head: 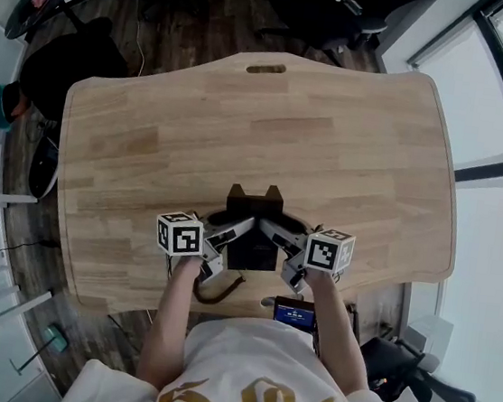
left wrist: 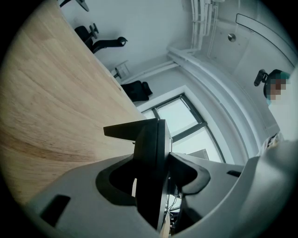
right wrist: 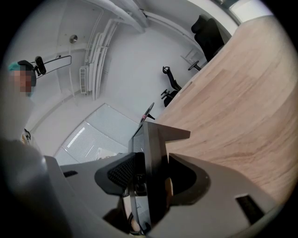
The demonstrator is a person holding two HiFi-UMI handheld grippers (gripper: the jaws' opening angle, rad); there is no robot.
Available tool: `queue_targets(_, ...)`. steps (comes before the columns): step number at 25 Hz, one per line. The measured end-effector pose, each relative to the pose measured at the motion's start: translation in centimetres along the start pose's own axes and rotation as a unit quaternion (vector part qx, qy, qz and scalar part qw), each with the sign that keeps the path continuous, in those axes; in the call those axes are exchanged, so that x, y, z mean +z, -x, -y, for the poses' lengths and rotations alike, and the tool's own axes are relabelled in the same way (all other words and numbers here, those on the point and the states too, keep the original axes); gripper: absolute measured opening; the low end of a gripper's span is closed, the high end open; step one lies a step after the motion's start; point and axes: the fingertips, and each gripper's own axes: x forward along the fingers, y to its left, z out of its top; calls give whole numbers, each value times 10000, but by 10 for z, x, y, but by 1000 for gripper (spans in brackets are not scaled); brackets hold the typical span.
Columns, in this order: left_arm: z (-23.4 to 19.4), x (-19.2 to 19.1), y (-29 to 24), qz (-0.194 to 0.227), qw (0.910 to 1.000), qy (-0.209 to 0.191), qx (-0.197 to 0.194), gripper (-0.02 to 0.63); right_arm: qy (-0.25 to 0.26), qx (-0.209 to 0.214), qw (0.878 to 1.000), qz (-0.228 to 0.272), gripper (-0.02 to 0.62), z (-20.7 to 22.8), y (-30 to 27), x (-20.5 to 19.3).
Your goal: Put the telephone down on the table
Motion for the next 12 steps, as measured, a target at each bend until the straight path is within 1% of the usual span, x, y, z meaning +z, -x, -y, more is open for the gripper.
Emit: queue_targets(12,-19,-4,-6,-117,9997,219,18,210,-199,-113,9997,-129,199,18,-8,-6)
